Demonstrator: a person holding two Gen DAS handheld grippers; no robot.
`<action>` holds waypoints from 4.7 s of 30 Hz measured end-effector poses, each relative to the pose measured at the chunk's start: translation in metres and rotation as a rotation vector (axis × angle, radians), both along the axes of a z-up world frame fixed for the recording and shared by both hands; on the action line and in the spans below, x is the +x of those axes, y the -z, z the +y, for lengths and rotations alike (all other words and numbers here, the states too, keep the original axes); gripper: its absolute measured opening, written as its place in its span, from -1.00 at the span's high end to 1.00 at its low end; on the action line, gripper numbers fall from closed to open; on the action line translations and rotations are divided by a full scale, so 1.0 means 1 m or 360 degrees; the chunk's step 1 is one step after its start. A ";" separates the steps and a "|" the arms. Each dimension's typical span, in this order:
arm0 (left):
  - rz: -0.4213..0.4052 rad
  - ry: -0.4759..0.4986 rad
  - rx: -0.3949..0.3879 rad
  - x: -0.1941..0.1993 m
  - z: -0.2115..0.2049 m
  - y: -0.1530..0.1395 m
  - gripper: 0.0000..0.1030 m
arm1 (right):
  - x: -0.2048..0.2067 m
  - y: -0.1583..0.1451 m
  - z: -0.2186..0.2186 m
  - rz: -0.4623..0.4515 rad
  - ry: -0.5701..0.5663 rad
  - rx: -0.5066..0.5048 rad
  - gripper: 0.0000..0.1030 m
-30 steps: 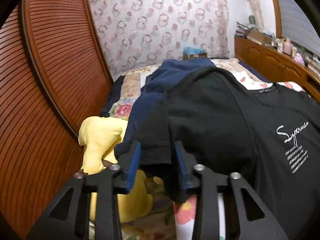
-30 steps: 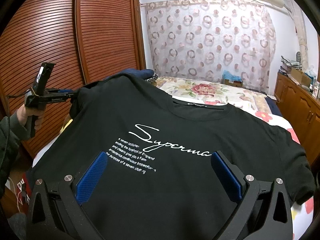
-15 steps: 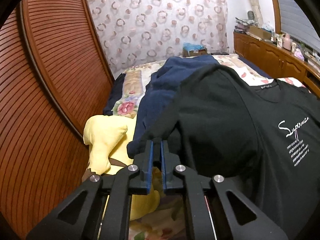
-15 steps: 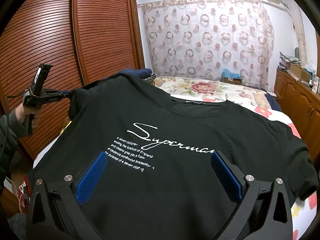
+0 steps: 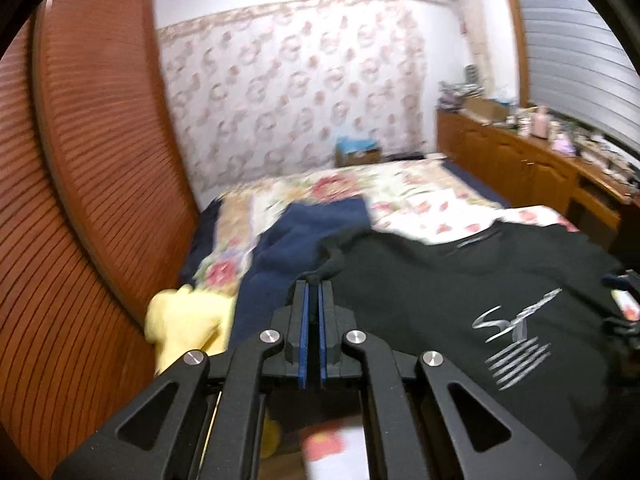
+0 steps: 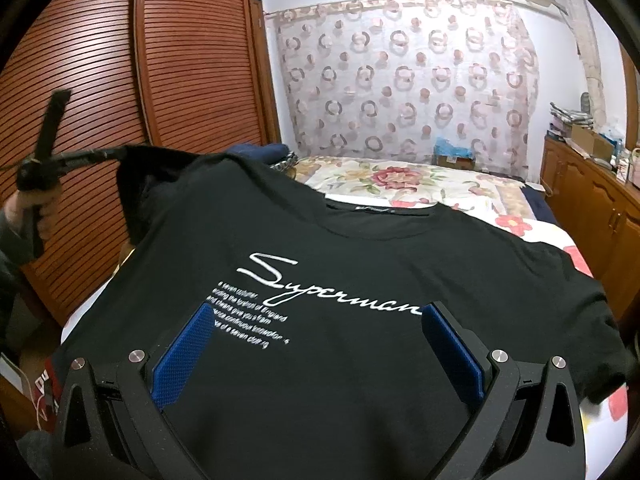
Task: Fold small clothes
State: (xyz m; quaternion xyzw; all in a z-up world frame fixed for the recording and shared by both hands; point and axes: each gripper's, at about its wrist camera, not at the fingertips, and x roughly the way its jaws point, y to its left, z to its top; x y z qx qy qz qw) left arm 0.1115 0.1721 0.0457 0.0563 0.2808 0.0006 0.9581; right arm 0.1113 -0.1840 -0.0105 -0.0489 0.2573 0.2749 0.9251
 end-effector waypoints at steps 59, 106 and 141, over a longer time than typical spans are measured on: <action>0.0126 0.0015 -0.0183 -0.007 -0.037 0.089 0.54 | 0.181 0.018 0.119 0.0470 -0.0439 -0.0123 0.23; 0.0245 0.0109 -0.0229 -0.033 -0.074 0.100 -0.42 | 0.166 -0.007 0.091 0.0256 -0.0220 -0.0241 0.03; 0.0501 0.0246 -0.0082 0.005 -0.149 0.138 0.18 | 0.034 0.011 -0.046 0.0295 0.0208 -0.0266 -0.19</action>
